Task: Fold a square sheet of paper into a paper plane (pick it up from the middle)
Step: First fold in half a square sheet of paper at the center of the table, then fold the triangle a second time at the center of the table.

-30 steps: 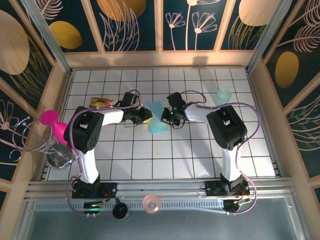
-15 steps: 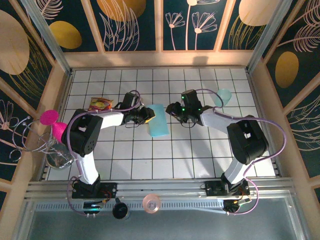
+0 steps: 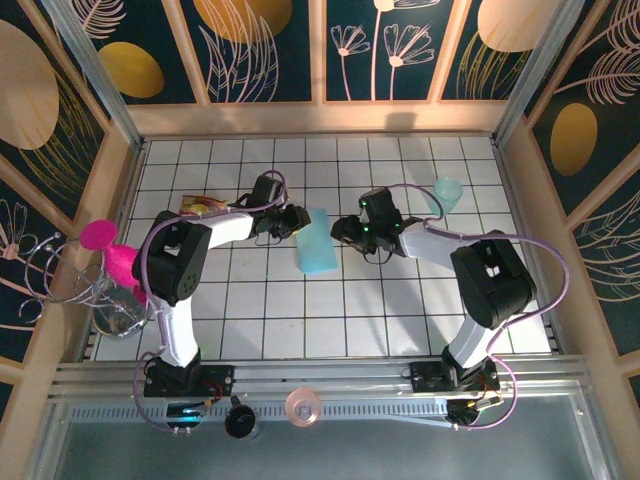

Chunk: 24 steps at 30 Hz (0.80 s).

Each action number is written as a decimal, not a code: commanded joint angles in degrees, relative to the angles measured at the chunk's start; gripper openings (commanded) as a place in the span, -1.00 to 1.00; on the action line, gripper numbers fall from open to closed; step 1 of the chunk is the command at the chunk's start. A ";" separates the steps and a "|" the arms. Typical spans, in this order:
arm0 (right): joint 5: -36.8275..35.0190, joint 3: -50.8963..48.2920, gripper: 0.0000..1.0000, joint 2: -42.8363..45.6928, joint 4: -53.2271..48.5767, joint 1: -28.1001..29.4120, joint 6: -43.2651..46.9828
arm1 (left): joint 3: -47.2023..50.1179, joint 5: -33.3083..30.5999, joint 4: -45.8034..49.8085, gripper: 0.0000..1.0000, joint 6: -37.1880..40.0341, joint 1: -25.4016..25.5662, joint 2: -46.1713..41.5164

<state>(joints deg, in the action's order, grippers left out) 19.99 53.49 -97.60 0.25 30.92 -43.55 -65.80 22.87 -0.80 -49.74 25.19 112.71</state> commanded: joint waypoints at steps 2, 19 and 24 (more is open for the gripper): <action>1.74 -0.98 -0.08 -1.53 0.57 1.30 1.75 | -0.83 -2.11 3.56 -0.40 0.56 0.45 2.46; 6.29 -2.78 -0.14 -1.89 -3.24 2.73 5.23 | -0.56 -4.34 6.37 -0.42 0.47 0.47 3.75; 5.17 -2.87 -0.14 -2.94 -4.21 3.33 5.36 | -0.47 -4.42 6.51 -0.41 0.69 0.45 3.60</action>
<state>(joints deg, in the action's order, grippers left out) 25.19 51.57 -99.04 -2.00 33.47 -39.27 -66.24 20.45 1.04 -49.74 25.30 114.54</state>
